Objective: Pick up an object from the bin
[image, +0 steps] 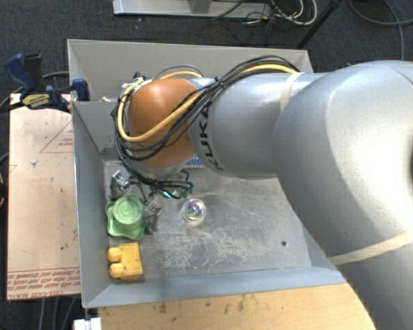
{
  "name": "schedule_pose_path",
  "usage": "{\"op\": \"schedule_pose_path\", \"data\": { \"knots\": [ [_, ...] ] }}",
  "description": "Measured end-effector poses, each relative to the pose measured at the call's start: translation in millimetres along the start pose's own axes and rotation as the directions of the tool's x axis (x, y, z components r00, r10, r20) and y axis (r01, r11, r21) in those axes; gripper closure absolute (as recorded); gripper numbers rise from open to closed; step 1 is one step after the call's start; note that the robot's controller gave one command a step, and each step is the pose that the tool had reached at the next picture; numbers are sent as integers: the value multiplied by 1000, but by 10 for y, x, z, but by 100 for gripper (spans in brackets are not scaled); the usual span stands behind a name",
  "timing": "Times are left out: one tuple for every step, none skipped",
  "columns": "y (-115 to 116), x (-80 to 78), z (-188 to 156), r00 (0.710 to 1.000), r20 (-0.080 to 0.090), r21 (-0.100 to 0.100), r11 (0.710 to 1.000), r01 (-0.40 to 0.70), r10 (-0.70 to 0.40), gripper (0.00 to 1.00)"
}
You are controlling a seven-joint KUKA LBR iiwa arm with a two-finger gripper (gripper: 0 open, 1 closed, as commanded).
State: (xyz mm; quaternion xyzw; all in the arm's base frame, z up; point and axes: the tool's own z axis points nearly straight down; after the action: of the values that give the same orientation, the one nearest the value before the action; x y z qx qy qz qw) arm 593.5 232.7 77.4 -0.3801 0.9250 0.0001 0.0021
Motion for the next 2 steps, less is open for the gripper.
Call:
{"op": "schedule_pose_path", "data": {
  "knots": [
    [-11, -2, -12, 1000, 0, 3, 1000, 0, -1, 100],
    [85, 161, -5, 977, 18, 8, 977, 213, -213, 100]
  ]
}}
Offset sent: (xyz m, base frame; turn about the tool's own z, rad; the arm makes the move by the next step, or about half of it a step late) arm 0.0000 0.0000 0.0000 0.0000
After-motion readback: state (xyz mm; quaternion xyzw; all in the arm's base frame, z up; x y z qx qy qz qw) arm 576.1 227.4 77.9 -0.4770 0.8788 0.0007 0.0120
